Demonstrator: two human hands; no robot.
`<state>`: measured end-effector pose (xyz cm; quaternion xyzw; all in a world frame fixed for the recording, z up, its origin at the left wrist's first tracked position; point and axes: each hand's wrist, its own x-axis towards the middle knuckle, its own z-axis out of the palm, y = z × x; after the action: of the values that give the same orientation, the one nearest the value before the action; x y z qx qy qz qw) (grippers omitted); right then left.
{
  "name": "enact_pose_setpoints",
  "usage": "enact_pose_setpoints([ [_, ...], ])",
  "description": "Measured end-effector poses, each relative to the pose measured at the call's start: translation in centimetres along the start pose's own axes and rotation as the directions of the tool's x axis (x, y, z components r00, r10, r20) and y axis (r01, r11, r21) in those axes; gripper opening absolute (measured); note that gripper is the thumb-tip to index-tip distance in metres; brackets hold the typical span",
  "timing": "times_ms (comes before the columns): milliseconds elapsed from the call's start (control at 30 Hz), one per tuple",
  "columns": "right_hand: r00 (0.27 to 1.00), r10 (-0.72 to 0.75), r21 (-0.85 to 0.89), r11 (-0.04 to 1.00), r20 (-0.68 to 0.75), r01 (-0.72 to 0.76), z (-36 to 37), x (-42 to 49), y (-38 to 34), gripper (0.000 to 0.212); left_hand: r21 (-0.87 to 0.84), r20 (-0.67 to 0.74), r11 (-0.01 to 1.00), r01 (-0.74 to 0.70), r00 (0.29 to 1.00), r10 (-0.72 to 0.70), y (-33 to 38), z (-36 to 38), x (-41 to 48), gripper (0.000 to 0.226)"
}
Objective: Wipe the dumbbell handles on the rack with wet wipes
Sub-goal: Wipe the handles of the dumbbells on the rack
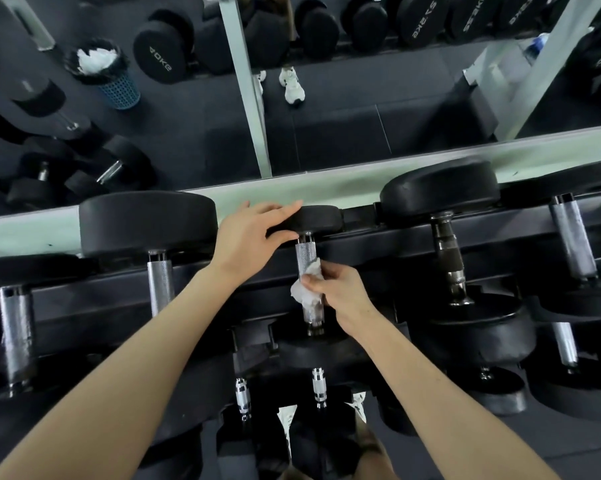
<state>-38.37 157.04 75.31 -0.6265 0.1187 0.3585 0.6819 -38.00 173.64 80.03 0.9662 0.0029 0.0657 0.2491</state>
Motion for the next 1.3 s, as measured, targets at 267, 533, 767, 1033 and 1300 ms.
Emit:
enact_pose_setpoints([
  [267, 0.980, -0.076, -0.192, 0.981, -0.181, 0.041, 1.3, 0.5, 0.8, 0.005, 0.063, 0.088, 0.998, 0.027, 0.996, -0.033, -1.3, -0.6, -1.2, 0.042],
  [533, 0.925, -0.250, -0.479, 0.873, -0.285, 0.088, 3.0, -0.9, 1.4, 0.005, -0.101, 0.108, 0.984, 0.144, 0.985, -0.133, -2.3, -0.5, -2.5, 0.042],
  [767, 0.925, -0.211, -0.365, 0.927, -0.315, 0.087, 3.7, 2.2, -2.1, 0.015, -0.096, 0.030, 0.989, 0.112, 0.994, -0.110, -0.2, -0.3, -1.5, 0.046],
  [1033, 0.992, -0.090, -0.671, 0.741, -0.086, 0.009, -0.3, -2.0, 1.3, 0.014, -0.017, 0.058, 0.997, 0.073, 0.996, -0.072, 0.2, -0.4, -1.4, 0.043],
  [1300, 0.998, -0.063, -0.866, 0.499, -0.023, 0.012, -1.8, -3.6, -0.1, 0.034, 0.009, 0.143, 0.993, 0.119, 0.983, -0.119, 0.5, -1.2, -1.2, 0.044],
])
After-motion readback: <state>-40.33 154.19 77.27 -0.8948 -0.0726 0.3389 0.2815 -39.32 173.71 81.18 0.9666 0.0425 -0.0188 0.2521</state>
